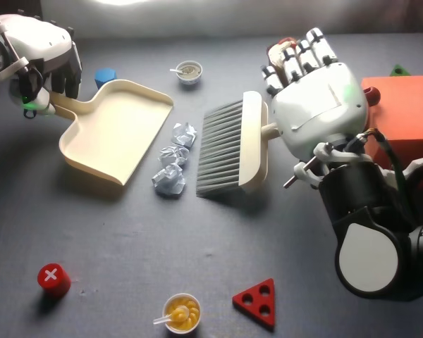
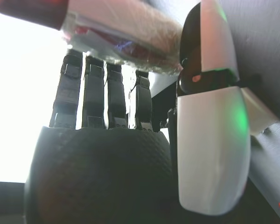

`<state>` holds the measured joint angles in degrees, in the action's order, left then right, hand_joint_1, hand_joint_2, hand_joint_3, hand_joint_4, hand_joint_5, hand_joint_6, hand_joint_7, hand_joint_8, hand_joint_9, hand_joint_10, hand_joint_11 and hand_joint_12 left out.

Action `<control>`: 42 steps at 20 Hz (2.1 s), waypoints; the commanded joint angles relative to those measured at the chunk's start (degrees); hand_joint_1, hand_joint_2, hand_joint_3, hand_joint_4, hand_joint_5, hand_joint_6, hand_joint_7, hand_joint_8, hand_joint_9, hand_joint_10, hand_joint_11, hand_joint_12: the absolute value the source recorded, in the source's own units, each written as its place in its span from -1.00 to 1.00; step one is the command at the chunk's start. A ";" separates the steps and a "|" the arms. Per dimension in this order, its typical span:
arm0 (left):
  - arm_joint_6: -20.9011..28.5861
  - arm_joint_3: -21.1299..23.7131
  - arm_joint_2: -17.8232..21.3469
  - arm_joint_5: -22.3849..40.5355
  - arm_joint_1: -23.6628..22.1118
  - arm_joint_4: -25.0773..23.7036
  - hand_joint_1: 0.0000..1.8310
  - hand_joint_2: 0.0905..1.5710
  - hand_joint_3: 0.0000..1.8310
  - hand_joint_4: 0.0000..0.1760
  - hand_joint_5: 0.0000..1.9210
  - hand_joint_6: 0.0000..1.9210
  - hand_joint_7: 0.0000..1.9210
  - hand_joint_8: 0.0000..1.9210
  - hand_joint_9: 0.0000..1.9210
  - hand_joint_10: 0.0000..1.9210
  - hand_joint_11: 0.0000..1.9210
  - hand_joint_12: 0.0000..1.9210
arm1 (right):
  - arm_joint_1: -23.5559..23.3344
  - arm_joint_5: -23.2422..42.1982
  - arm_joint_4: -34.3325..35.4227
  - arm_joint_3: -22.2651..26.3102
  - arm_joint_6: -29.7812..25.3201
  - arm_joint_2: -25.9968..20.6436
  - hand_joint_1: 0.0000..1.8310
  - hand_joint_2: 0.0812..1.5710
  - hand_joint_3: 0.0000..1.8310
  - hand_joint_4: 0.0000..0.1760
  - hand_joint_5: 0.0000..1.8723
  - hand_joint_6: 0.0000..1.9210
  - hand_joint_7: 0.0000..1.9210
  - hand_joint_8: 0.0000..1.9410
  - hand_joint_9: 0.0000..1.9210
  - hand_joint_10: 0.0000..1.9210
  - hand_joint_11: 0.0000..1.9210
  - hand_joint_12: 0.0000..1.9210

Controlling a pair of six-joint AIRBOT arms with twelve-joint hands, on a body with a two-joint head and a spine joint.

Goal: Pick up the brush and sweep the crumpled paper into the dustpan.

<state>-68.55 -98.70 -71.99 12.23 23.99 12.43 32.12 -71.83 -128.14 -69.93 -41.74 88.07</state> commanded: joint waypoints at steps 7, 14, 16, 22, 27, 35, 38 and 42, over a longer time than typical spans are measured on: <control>-0.30 -0.49 0.61 6.83 -0.33 -0.10 0.52 0.29 -1.00 -1.00 0.15 -0.26 0.23 -0.47 0.07 0.13 -0.16 0.07 | 0.51 -4.98 -4.74 -1.29 -1.12 -0.01 0.43 0.15 -1.00 -1.00 -0.17 -0.99 -0.01 -0.98 0.01 -0.98 -0.25 -0.79; -0.30 0.44 0.58 6.83 -0.17 -0.02 0.52 0.30 -1.00 -1.00 0.10 -0.22 0.21 -0.38 0.04 0.17 -0.20 0.15 | 0.60 -4.51 -4.74 -2.94 -2.68 0.47 0.33 0.26 -1.00 -1.00 0.36 -0.58 -0.03 0.22 -0.10 0.22 -0.40 0.64; -0.30 0.46 0.46 6.84 -0.18 -0.02 0.52 0.31 -1.00 -1.00 0.09 -0.20 0.23 -0.41 0.03 0.19 -0.22 0.16 | 0.82 -4.47 -4.74 -3.10 -2.97 0.44 0.43 0.35 -0.99 -1.00 0.09 0.67 -0.01 0.89 0.01 0.92 -0.07 0.95; -0.30 0.27 0.46 6.84 -0.19 -0.02 0.52 0.30 -1.00 -1.00 0.10 -0.23 0.27 -0.48 0.04 0.18 -0.23 0.17 | 1.08 -4.34 -5.51 -3.00 -3.29 0.17 0.74 0.50 -1.00 0.98 0.01 1.00 0.11 1.00 0.27 1.00 0.43 1.00; -0.31 0.02 0.46 6.62 -0.41 -0.04 0.52 0.31 -1.00 -1.00 0.06 -0.17 0.24 -0.41 0.03 0.20 -0.22 0.17 | 1.21 -2.18 -8.39 -1.59 -2.52 -1.29 0.80 0.50 -1.00 1.00 0.01 1.00 0.08 1.00 0.21 1.00 0.36 1.00; -0.32 -0.16 0.41 6.49 -0.85 -0.24 0.52 0.31 -1.00 -1.00 0.10 -0.21 0.22 -0.42 0.03 0.20 -0.22 0.16 | 0.61 -0.52 -8.30 0.75 5.82 -3.58 0.80 0.49 -1.00 1.00 0.09 1.00 0.11 1.00 0.25 1.00 0.33 1.00; -0.32 -0.09 0.42 6.56 -0.85 -0.23 0.52 0.30 -1.00 -1.00 0.11 -0.24 0.23 -0.41 0.03 0.20 -0.20 0.12 | -1.29 1.19 -7.73 2.39 11.50 -3.90 0.80 0.49 -1.00 1.00 0.08 1.00 0.11 1.00 0.26 1.00 0.32 1.00; -0.32 -0.12 0.45 6.45 -0.94 -0.23 0.52 0.30 -1.00 -1.00 0.12 -0.24 0.21 -0.40 0.04 0.19 -0.18 0.10 | -4.27 3.22 -3.74 5.46 22.18 -5.70 0.78 0.49 -1.00 1.00 0.07 1.00 0.12 1.00 0.26 1.00 0.30 1.00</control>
<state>-68.55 -98.45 -71.99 12.71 23.73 12.45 28.03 -64.10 -127.94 -64.07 -19.53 82.85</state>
